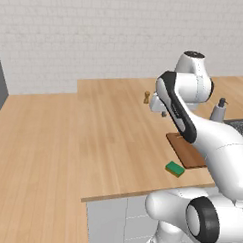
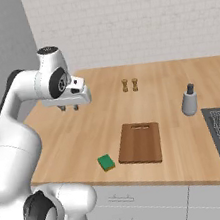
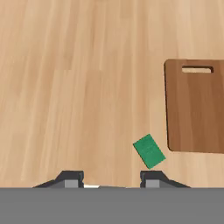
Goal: Pick up the sponge from the counter and clean the cutting board by briefly scrubbing or pressing down on the cutting board. Once finished, release the sponge.
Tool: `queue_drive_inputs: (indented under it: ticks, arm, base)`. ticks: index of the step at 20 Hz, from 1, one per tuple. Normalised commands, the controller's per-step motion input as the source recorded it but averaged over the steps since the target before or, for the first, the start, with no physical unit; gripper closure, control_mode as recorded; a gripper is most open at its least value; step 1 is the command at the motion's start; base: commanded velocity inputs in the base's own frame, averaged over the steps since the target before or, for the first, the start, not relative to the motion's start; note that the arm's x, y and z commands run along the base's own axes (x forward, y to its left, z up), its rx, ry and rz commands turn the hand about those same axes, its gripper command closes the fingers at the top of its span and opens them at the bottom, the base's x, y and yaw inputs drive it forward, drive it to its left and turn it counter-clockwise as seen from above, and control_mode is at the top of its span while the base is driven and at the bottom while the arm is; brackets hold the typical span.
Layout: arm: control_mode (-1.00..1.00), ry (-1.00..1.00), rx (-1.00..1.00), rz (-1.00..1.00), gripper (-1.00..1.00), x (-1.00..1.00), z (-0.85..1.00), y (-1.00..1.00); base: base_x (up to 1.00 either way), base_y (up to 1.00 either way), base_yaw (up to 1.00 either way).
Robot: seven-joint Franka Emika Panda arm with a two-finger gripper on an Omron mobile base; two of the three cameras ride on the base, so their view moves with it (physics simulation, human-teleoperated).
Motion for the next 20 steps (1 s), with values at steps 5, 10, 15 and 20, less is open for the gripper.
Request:
queue_drive_inputs:
  ticks: [5, 10, 15, 20]
  arm:
    - [-1.00, 0.07, 0.01, 0.00, -1.00, -0.04, -0.05, -0.09]
    - [-1.00, 0.19, 0.00, 0.00, -1.00, -0.29, -0.77, -0.50]
    - [-1.00, 0.16, 0.00, 0.03, -1.00, -0.45, -0.91, -0.34]
    - [-1.00, 0.05, 0.00, 0.10, -1.00, -0.36, -0.51, 0.00]
  base:
    - [0.00, 0.00, 0.00]
    - [0.00, 0.00, 0.00]
    - [0.00, 0.00, 0.00]
    - [0.00, 0.00, 0.00]
